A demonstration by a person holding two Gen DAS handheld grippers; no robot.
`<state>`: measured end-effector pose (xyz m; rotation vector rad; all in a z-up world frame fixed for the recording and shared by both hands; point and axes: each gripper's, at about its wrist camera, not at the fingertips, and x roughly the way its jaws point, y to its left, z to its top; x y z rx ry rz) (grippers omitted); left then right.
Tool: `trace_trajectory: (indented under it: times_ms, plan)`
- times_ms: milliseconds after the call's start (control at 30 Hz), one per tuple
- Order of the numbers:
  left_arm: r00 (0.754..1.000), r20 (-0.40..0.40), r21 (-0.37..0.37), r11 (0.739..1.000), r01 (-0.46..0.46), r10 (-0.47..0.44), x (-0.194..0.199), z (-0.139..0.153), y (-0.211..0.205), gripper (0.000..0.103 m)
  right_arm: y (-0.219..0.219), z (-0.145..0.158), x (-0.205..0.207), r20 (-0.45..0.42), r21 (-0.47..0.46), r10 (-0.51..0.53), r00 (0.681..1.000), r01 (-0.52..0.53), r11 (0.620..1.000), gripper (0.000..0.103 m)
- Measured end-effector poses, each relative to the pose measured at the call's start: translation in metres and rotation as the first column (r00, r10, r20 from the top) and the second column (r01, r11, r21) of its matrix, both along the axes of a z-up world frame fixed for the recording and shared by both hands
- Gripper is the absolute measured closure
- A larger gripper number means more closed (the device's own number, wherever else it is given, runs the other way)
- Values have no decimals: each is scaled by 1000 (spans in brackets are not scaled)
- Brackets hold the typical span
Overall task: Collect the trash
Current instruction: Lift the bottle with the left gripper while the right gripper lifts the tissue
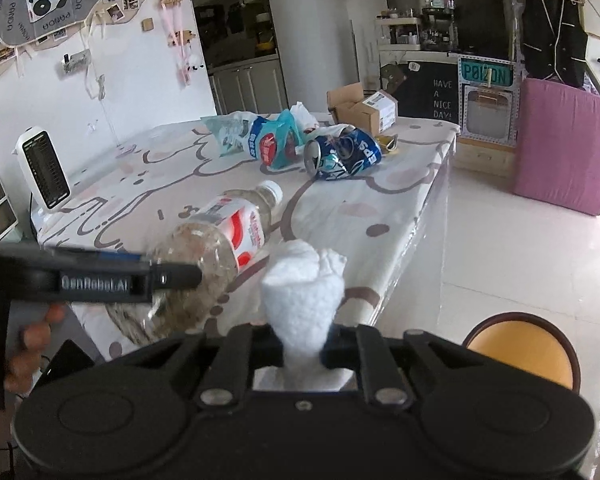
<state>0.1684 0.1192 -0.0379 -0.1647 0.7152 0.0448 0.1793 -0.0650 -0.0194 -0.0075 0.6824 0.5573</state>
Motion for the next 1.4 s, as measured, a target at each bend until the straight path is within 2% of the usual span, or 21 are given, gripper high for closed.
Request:
trace_trajectory:
  times_ms: [33,100,200,333,467,533,567,600,733,1167,1400]
  plan:
    - [1000,14,9,1000,-20,20,-8,-3,-2,26,0,-1,-1,-1,5,-2,1000,2,1000,89]
    - [998,45,26,999,-42,41,-23,-8,-9,22,-1,-2,-2,-2,17,-5,1000,5,1000,89]
    - [993,88,26,997,-75,72,-37,-15,-20,22,-1,-3,-4,-1,27,-6,1000,6,1000,89]
    - [977,159,61,986,-152,141,-42,-22,-30,22,-1,-5,-7,-2,31,-9,1000,9,999,89]
    - [970,170,42,982,-184,174,-35,-26,-28,24,-2,-7,-9,-1,31,-14,1000,14,999,89]
    - [968,175,43,981,-189,179,-34,-27,-27,29,-3,-8,-9,-4,34,-15,1000,15,999,89]
    - [969,175,43,981,-188,177,-34,-27,-27,31,-3,-9,-10,-5,34,-16,1000,16,999,89]
    - [970,172,35,983,-181,172,-33,-28,-26,38,-3,-9,-9,-6,33,-17,1000,17,999,89]
    - [972,171,30,986,-166,158,-35,-27,-25,41,-3,-11,-7,-9,35,-21,1000,21,999,89]
    - [965,233,42,990,-132,119,-40,3,-32,43,-22,4,-10,31,76,-61,998,59,995,90]
    - [959,275,48,996,-80,64,-36,25,-54,43,-50,21,-11,69,102,-125,990,118,988,90]
